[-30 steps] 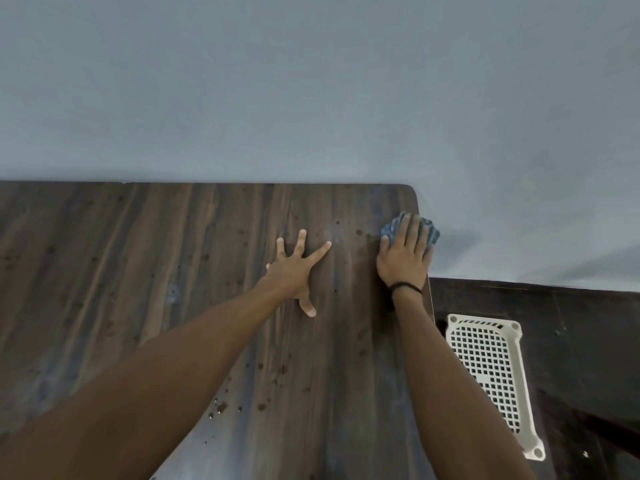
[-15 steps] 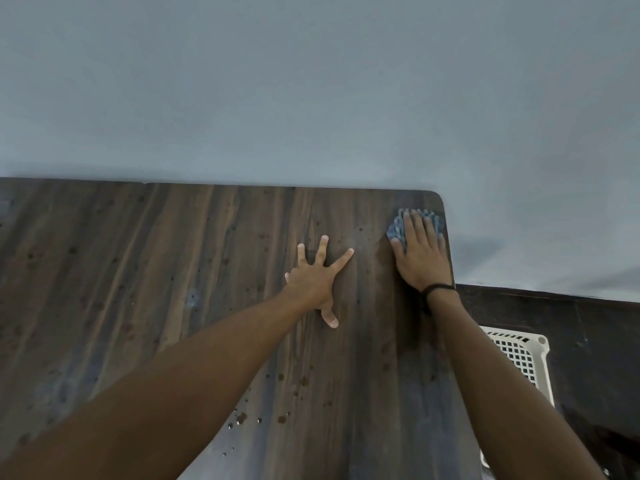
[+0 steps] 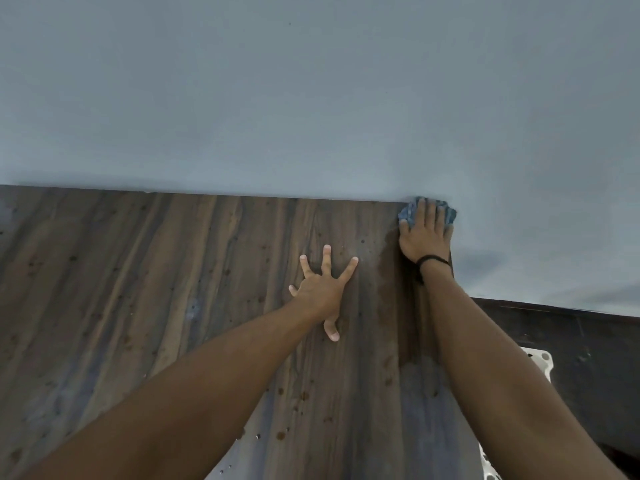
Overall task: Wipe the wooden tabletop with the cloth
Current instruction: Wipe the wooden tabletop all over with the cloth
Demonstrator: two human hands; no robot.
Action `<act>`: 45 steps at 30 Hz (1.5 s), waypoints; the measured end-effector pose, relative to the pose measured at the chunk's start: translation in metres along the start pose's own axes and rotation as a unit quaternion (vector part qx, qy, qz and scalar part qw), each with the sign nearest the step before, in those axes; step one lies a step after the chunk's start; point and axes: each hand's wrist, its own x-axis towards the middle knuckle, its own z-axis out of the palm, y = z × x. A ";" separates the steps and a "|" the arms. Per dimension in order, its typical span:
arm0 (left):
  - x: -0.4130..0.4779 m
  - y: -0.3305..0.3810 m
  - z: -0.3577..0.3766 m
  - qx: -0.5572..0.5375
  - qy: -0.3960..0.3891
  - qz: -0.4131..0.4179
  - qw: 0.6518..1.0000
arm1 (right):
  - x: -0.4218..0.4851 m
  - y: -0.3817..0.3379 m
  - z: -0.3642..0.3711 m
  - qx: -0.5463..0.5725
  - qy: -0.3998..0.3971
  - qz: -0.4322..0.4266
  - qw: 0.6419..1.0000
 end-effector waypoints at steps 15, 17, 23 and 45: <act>-0.005 0.004 -0.005 0.006 -0.013 -0.010 1.000 | -0.070 0.016 0.021 -0.024 0.000 -0.089 0.996; -0.006 0.004 -0.006 0.004 -0.014 -0.007 1.000 | -0.082 0.009 0.025 -0.021 0.031 -0.063 0.997; -0.008 0.005 -0.008 0.009 -0.014 0.000 1.000 | -0.110 0.024 0.027 -0.022 0.018 -0.109 0.994; -0.007 0.006 -0.008 0.026 -0.016 0.001 1.000 | -0.147 0.024 0.038 -0.031 0.015 -0.106 0.994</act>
